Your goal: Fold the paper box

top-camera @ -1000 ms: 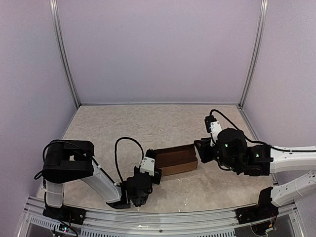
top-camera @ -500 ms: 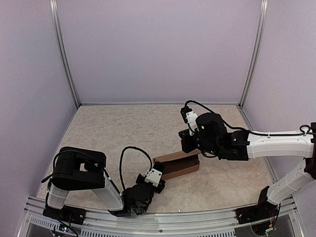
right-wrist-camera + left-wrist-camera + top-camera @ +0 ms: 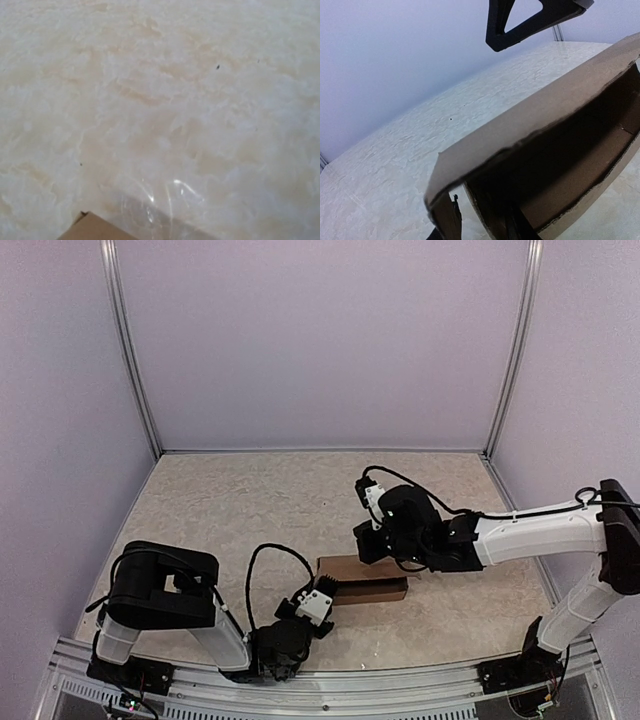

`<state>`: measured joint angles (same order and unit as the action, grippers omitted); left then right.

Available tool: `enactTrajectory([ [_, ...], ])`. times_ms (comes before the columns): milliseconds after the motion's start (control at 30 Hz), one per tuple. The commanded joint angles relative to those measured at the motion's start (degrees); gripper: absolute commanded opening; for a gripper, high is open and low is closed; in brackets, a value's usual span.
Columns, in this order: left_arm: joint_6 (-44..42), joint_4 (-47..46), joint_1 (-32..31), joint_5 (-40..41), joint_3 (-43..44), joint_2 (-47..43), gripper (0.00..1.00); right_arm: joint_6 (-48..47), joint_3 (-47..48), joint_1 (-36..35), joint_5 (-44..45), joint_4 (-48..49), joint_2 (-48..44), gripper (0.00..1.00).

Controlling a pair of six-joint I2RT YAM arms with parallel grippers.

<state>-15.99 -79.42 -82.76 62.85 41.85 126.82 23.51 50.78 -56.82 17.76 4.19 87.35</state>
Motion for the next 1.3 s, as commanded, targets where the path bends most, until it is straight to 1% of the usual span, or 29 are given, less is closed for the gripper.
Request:
enactTrajectory([
  [0, -1.0, -10.9, -1.1, 1.2, -0.7, 0.0, 0.34, 3.0, -2.3, 0.5, -1.6, 1.6, 1.5, 0.0],
  [33, -1.1, -10.9, -1.3, 1.4, -0.8, -0.2, 0.37, 3.7, -2.8, 0.5, -1.9, 2.0, 1.7, 0.0],
  [133, -1.6, -10.9, -1.7, 2.4, -0.8, -0.7, 0.53, 5.5, -4.6, 0.5, -2.6, 3.5, 2.3, 0.0],
  [233, -2.6, -10.9, -2.2, 3.0, -0.7, -1.0, 0.64, 7.6, -6.6, 0.5, -3.2, 5.0, 2.8, 0.0],
  [333, -2.8, -10.9, -2.6, 3.6, -1.1, -2.3, 0.73, 8.8, -8.4, 0.5, -3.0, 6.0, 3.1, 0.0],
  [533, -2.4, -9.3, -3.3, 3.9, -2.6, -6.5, 0.86, 10.4, -11.0, 0.4, -0.6, 8.3, 4.3, 0.0],
  [633, -0.7, -5.7, -3.6, 3.0, -3.2, -9.4, 0.89, 10.7, -11.5, 0.4, 1.1, 9.4, 5.1, 0.0],
  [700, 2.1, -2.7, -3.8, 1.8, -4.1, -11.5, 0.91, 10.7, -11.5, 0.4, 2.0, 9.7, 5.4, 0.0],
  [900, 11.8, 12.3, -3.8, -5.7, -7.6, -20.9, 0.98, 11.1, -12.4, 0.4, 4.7, 11.3, 5.9, 0.0],
  [1067, 17.2, 22.4, -3.9, -12.1, -9.1, -28.3, 0.99, 11.7, -13.5, 0.4, 5.0, 14.0, 7.6, 0.0],
  [1267, 20.5, 34.6, -3.0, -15.8, -6.6, -34.2, 0.99, 12.2, -14.5, -0.5, 6.8, 16.6, 9.2, 0.0],
])
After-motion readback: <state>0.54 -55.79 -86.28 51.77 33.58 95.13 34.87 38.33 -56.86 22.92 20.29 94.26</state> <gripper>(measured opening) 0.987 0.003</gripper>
